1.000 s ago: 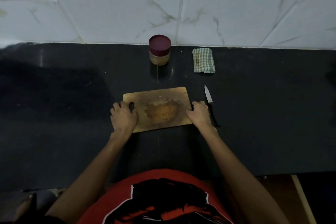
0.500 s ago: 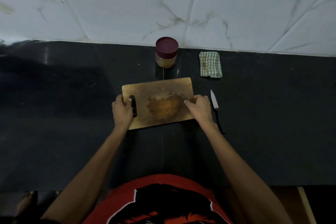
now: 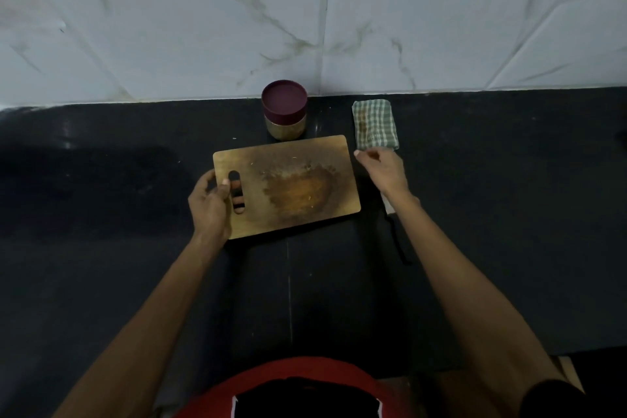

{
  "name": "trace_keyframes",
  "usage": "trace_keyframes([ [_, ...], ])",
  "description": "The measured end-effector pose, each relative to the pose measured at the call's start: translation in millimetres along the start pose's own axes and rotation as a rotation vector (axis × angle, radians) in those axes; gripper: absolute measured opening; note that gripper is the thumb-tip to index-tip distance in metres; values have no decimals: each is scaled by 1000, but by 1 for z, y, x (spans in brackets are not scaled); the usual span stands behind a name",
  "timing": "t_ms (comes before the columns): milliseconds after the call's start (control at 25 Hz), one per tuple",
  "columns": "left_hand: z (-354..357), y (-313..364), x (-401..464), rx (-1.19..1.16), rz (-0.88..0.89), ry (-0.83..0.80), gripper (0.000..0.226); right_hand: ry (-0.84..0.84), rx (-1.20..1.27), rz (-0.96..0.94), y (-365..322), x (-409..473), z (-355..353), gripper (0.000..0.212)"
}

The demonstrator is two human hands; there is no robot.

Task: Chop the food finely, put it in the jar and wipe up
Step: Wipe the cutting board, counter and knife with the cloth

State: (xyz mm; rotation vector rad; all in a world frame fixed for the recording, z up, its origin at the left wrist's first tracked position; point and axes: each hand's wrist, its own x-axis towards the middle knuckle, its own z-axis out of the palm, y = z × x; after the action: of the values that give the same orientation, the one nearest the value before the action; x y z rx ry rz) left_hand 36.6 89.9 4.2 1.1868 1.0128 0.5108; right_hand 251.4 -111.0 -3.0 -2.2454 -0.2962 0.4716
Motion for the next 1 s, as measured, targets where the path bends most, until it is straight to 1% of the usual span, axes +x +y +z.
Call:
trace_keyframes([
  [40, 3, 1, 2, 8, -4, -4, 22, 57, -22, 3, 4, 16, -4, 36],
  [160, 7, 1, 11, 68, -40, -1, 25, 207, -270, 88, 14, 68, -16, 44],
  [240, 4, -1, 16, 102, -48, 12, 27, 213, -356, 171, 13, 92, -17, 51],
  [360, 8, 0, 21, 106, -53, 27, 22, 173, -335, 257, 12, 118, -11, 63],
  [440, 11, 1, 21, 110, -46, 32, 19, 156, -290, 297, 10, 125, -7, 66],
  [520, 11, 3, 21, 121, -48, 28, 18, 131, -117, 335, 7, 127, -6, 62],
  [680, 7, 7, 21, 90, -57, -28, 19, 60, 385, 388, 3, 111, -11, 41],
  [800, -1, 11, 13, 50, -63, -61, 18, -3, 701, 367, -8, 76, -17, 40],
  [920, -22, 11, 3, -22, -74, -79, 19, -68, 861, 266, -24, 34, -25, 44],
  [1000, -40, 10, -3, -41, -74, -76, 20, -114, 929, 215, -40, 7, -27, 38],
])
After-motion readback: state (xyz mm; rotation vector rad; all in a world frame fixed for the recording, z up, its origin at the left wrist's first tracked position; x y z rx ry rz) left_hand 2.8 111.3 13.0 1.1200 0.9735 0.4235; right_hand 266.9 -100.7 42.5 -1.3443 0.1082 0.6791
